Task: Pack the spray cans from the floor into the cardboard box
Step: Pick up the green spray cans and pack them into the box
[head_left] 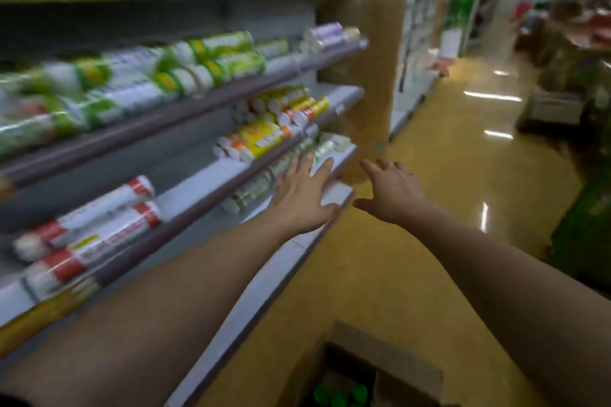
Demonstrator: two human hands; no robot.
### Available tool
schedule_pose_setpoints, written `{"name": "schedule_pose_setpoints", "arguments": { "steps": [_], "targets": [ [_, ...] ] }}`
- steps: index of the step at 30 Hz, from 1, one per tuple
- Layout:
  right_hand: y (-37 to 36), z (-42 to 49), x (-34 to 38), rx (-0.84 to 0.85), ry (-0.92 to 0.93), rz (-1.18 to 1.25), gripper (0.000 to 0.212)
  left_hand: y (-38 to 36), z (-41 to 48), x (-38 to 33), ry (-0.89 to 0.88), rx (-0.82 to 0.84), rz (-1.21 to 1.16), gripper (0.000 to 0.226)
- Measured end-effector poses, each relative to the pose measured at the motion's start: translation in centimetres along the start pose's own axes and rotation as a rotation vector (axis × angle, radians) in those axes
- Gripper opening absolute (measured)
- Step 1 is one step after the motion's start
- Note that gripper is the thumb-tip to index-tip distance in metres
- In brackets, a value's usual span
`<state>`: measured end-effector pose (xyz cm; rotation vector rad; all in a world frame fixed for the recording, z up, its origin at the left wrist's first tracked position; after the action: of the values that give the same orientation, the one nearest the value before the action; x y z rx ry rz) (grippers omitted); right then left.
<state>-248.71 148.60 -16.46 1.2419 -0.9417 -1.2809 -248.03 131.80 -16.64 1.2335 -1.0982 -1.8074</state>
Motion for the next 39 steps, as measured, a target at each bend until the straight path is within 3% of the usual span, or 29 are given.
{"name": "schedule_pose_setpoints", "arguments": {
  "steps": [6, 17, 30, 39],
  "targets": [
    [10.5, -1.6, 10.7, -0.230, 0.226, 0.046, 0.087, 11.9, -9.2, 6.2, 0.161, -0.175, 0.101, 0.093],
    [18.9, -12.7, 34.6, -0.283, 0.548, 0.068, 0.095, 25.5, -36.0, 16.9, 0.490, -0.368, 0.210, 0.093],
    [22.9, -32.7, 58.3, -0.280, 0.882, 0.125, 0.094, 32.3, -68.1, 24.4, 0.871, -0.447, 0.277, 0.094],
    [20.1, -40.5, 69.2, -0.205, 1.079, 0.114, 0.092, 32.3, -80.6, 28.2, 1.052, -0.441, 0.257, 0.093]
  ]
}}
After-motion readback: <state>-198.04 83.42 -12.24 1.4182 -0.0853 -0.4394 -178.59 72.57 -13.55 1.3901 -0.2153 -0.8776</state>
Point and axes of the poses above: each hand's wrist, its own z-axis towards the middle knuckle, its own y-axis out of the back of the hand, x = y × z, the point moved 6 cm from there along z, towards the middle knuckle, and after that the axes turned 15 degrees about -z, right-handed, at the moved point
